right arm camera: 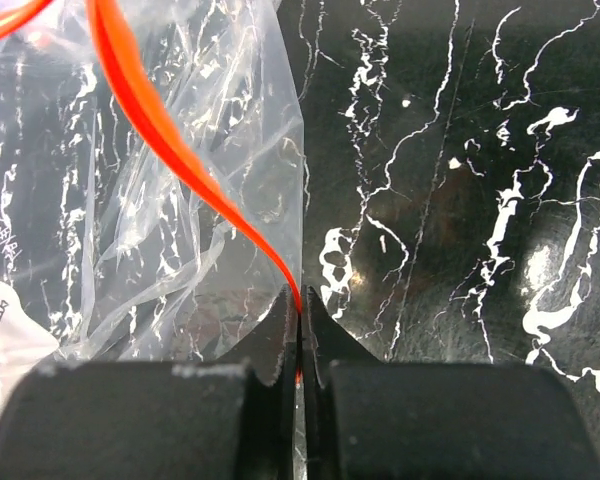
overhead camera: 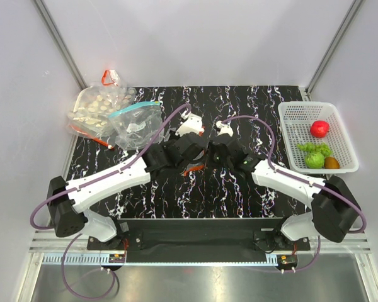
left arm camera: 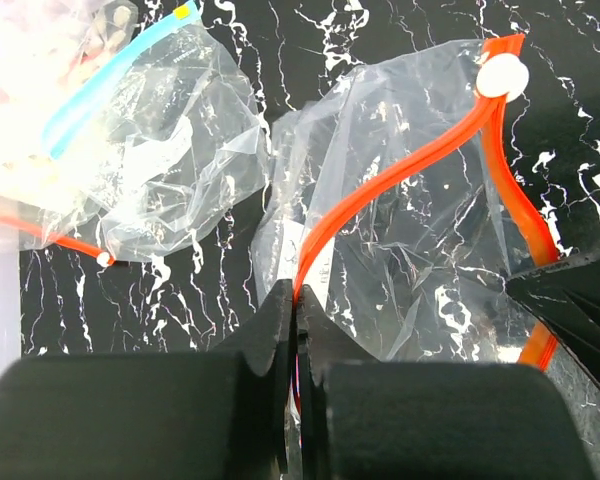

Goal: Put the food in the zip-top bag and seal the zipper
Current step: Open the zipper of the food storage bag at the center of the board.

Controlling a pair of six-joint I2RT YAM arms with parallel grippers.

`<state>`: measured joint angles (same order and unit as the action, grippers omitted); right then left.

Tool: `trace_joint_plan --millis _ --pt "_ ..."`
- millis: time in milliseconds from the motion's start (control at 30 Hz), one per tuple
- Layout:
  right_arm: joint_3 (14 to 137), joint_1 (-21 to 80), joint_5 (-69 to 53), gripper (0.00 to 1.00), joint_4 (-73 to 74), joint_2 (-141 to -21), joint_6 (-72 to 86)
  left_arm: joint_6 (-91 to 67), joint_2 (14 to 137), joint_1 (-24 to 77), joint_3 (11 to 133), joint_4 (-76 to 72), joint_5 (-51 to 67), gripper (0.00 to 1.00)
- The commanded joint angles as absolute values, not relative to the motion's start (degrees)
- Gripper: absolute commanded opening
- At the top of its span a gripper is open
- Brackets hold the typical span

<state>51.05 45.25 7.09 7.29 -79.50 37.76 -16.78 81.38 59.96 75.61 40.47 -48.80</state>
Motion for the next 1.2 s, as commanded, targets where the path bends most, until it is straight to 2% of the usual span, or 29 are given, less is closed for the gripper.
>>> trace_joint_plan --millis 0,100,233,267,400,467,700,800,1067,1100,1167 --pt "51.59 44.38 8.88 0.02 4.58 -80.42 36.83 -16.79 82.79 60.21 75.69 37.54 -49.84 0.00" --pt "50.80 43.51 8.88 0.05 3.78 -81.47 36.47 -16.61 84.54 60.21 73.14 33.06 -46.50 0.00" --pt "49.92 42.89 8.79 0.16 2.90 -82.62 36.04 -16.96 87.62 60.03 71.54 28.05 -42.63 0.00" --pt "49.40 42.54 9.05 0.22 2.81 -82.70 36.12 -17.05 88.32 60.03 71.63 27.86 -42.28 0.00" --pt "47.99 41.40 9.32 0.25 2.72 -81.83 35.77 -17.58 90.26 59.50 71.81 26.99 -41.14 0.00" --pt "47.46 40.61 9.67 0.23 3.33 -81.39 35.60 -17.93 89.74 59.07 71.28 26.72 -40.87 0.00" --pt "45.97 38.24 10.72 0.04 5.19 -79.98 35.33 -17.67 87.63 56.25 68.12 23.48 -37.10 0.00" --pt "44.74 37.44 10.72 0.03 5.19 -79.28 35.33 -17.58 86.14 54.23 65.92 21.28 -34.20 0.00" --pt "42.89 36.04 9.93 0.16 4.84 -79.72 35.86 -17.05 84.90 51.86 65.30 21.09 -33.40 0.00" --pt "42.63 36.04 8.71 0.20 4.57 -79.28 35.42 -16.88 84.99 51.94 65.39 20.57 -31.83 0.00" --pt "42.71 36.04 8.09 0.40 4.66 -76.91 34.54 -16.70 85.69 51.86 65.83 19.95 -29.81 0.00"
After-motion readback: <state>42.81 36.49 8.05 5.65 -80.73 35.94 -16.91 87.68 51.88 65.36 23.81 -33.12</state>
